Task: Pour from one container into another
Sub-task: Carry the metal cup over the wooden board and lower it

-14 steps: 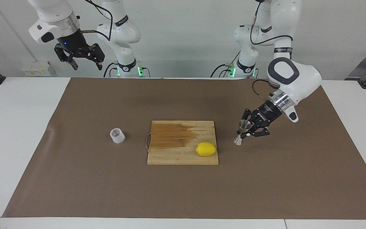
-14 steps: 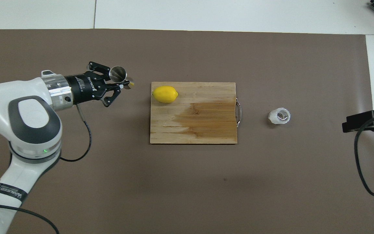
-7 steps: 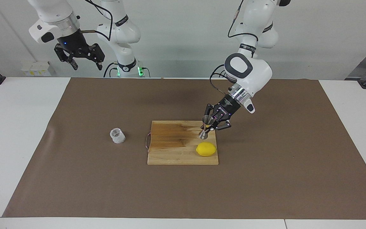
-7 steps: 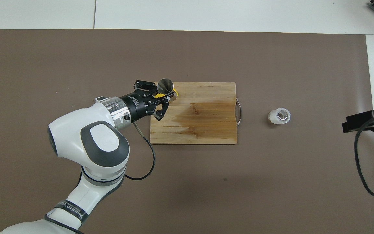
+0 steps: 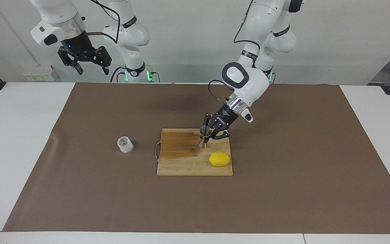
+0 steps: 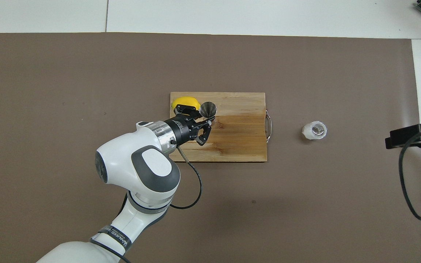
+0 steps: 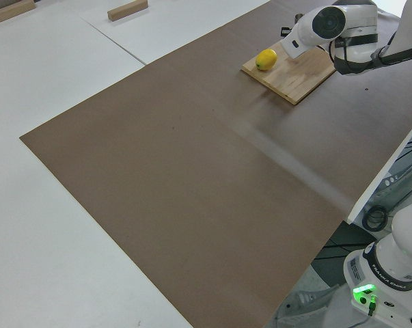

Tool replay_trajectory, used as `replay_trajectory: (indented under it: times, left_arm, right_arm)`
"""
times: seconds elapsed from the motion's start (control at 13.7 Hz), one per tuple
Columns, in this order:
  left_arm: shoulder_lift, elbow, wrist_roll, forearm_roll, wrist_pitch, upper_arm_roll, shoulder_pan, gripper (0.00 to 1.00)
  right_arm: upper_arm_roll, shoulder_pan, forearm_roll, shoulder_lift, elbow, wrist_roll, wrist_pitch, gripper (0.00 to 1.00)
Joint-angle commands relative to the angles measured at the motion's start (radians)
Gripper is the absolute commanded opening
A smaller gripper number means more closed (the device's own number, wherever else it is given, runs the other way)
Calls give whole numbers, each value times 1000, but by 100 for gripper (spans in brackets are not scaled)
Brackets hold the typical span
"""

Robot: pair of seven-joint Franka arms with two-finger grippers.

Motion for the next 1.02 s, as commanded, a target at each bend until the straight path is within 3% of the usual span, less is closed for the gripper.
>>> replay_trajectory:
  times: [0.0,0.36,0.95]
  left_arm:
    - [64,59,-4,-43,53,-8,-20,0]
    - [111,94,-3,-44,96,-25,-37,0]
    - [119,91,-4,-41,105,-26,-54,0]
  right_arm:
    - [6,-7,-12,-9,-4,15,-15,100]
    - [6,-7,-12,-9,-4,15,-15,100]
    - [11,5,-12,-12,-4,14,-35,100]
